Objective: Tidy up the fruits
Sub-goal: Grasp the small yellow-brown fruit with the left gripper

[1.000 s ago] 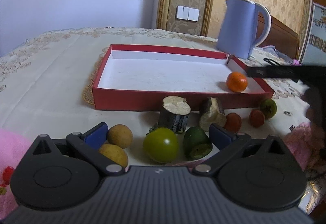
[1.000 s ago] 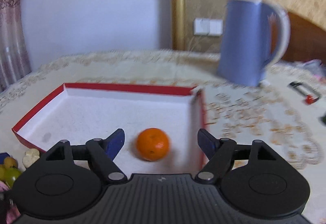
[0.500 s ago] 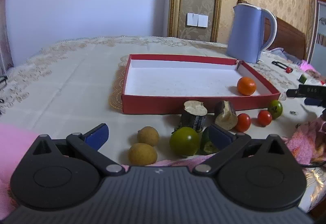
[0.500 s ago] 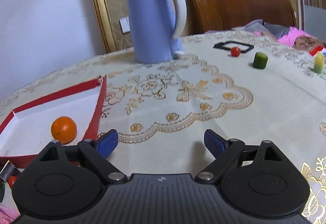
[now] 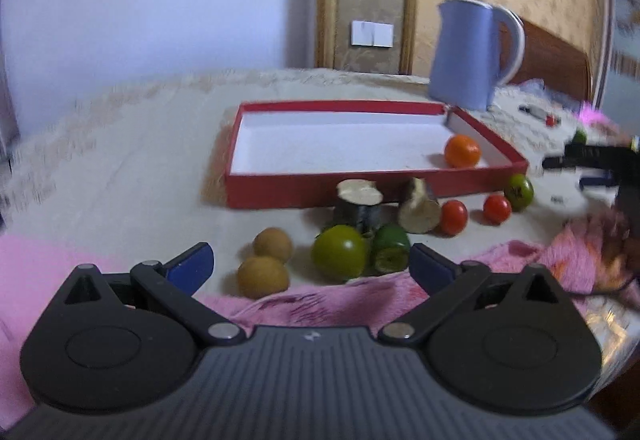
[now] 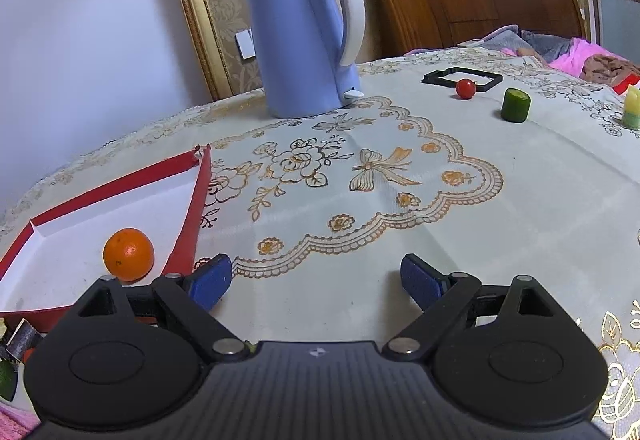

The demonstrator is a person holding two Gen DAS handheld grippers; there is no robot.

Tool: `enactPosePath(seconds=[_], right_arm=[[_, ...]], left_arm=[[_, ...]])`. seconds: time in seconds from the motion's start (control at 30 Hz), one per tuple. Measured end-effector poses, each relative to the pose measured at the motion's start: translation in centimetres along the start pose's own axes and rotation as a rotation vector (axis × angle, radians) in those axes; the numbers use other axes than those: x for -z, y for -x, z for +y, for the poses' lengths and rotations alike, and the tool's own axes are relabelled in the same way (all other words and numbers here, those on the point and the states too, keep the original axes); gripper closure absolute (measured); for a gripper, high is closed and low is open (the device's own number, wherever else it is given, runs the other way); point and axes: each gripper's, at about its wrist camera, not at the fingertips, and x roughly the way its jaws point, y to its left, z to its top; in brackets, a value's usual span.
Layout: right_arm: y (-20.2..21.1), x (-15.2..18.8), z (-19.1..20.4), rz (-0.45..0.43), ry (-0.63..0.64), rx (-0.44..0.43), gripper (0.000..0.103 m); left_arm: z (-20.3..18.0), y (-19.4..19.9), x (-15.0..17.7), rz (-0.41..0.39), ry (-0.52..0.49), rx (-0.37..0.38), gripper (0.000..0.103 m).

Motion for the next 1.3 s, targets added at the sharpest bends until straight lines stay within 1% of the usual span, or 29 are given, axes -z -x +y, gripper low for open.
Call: enactPosePath(seconds=[0.03, 0.07, 0.13, 0.2, 0.3, 0.4, 0.43, 0.47, 0.5, 0.53, 0.63, 0.67, 0.7, 0.73, 0.77, 0.83, 0.9, 1.0, 1.03, 1.07, 1.1, 1.13, 1.27, 1.3], right_arm=[[0.0, 0.0, 0.0, -0.002, -0.002, 0.000, 0.011], [0.0, 0.0, -0.1, -0.002, -0.005, 0.000, 0.011], [0.0, 0.0, -0.1, -0.001, -0.006, 0.000, 0.011], [0.0, 0.0, -0.1, -0.001, -0.007, 0.002, 0.011], [-0.1, 0.0, -0.2, 0.001, -0.008, 0.003, 0.011], [-0.1, 0.0, -0.2, 0.002, -0.007, 0.005, 0.011], [-0.1, 0.0, -0.2, 0.002, -0.007, 0.005, 0.011], [-0.1, 0.0, -0.2, 0.002, -0.007, 0.007, 0.011], [-0.1, 0.0, -0.2, 0.002, -0.008, 0.008, 0.011], [-0.1, 0.0, -0.2, 0.002, -0.009, 0.009, 0.011], [-0.1, 0.0, -0.2, 0.003, -0.006, 0.011, 0.011], [-0.1, 0.0, -0.2, 0.003, -0.007, 0.010, 0.011], [-0.1, 0.0, -0.2, 0.003, -0.007, 0.011, 0.011], [0.0, 0.0, -0.2, 0.002, -0.009, 0.013, 0.011], [0.0, 0.0, -0.2, 0.002, -0.011, 0.014, 0.011], [-0.1, 0.0, -0.2, 0.002, -0.010, 0.016, 0.011], [0.0, 0.0, -0.1, 0.002, -0.009, 0.016, 0.011], [0.0, -0.1, -0.3, 0.001, -0.013, 0.017, 0.011], [0.0, -0.1, -0.2, 0.001, -0.012, 0.018, 0.011], [0.0, -0.1, -0.3, 0.001, -0.012, 0.018, 0.011], [0.0, -0.1, -0.3, 0.001, -0.013, 0.017, 0.011], [0.0, -0.1, -0.3, 0.001, -0.014, 0.017, 0.011], [0.0, -0.1, -0.2, 0.001, -0.013, 0.017, 0.011], [0.0, -0.1, -0.3, 0.000, -0.013, 0.017, 0.011]], left_arm=[[0.5, -0.2, 0.0, 0.013, 0.020, 0.004, 0.013], [1.0, -0.4, -0.1, 0.034, 0.033, 0.004, 0.017], [1.8, -0.8, -0.2, 0.070, 0.065, -0.003, 0.018], [2.5, -0.9, -0.2, 0.088, 0.088, 0.003, 0.019], [3.0, -0.9, -0.6, 0.088, 0.118, 0.015, 0.022], [3.1, -0.9, -1.0, 0.088, 0.113, 0.009, 0.027], [3.1, -0.8, -1.0, 0.092, 0.115, 0.019, 0.036], [3.1, -0.6, -1.1, 0.099, 0.117, 0.038, 0.049], [3.1, -0.4, -1.1, 0.105, 0.116, 0.053, 0.054], [3.1, -0.3, -1.1, 0.107, 0.111, 0.049, 0.057], [3.4, -0.3, -1.0, 0.100, 0.099, 0.040, 0.056], [3.6, -0.3, -1.0, 0.103, 0.107, 0.047, 0.056], [3.8, -0.3, -0.9, 0.112, 0.109, 0.069, 0.056], [3.9, -0.5, -0.9, 0.121, 0.103, 0.090, 0.053], [4.0, -0.7, -0.9, 0.122, 0.108, 0.091, 0.042], [3.8, -1.0, -0.8, 0.115, 0.107, 0.058, 0.031], [3.9, -1.0, -0.7, 0.107, 0.115, 0.059, 0.031], [3.8, -0.9, -0.8, 0.106, 0.114, 0.083, 0.041], [3.8, -0.8, -0.8, 0.108, 0.111, 0.089, 0.048], [3.7, -0.7, -0.8, 0.111, 0.105, 0.095, 0.057], [3.7, -0.6, -0.8, 0.111, 0.102, 0.102, 0.062], [3.7, -0.5, -0.8, 0.113, 0.099, 0.104, 0.068], [4.0, -0.5, -0.9, 0.116, 0.108, 0.102, 0.078], [4.1, -0.5, -0.9, 0.113, 0.117, 0.105, 0.078]])
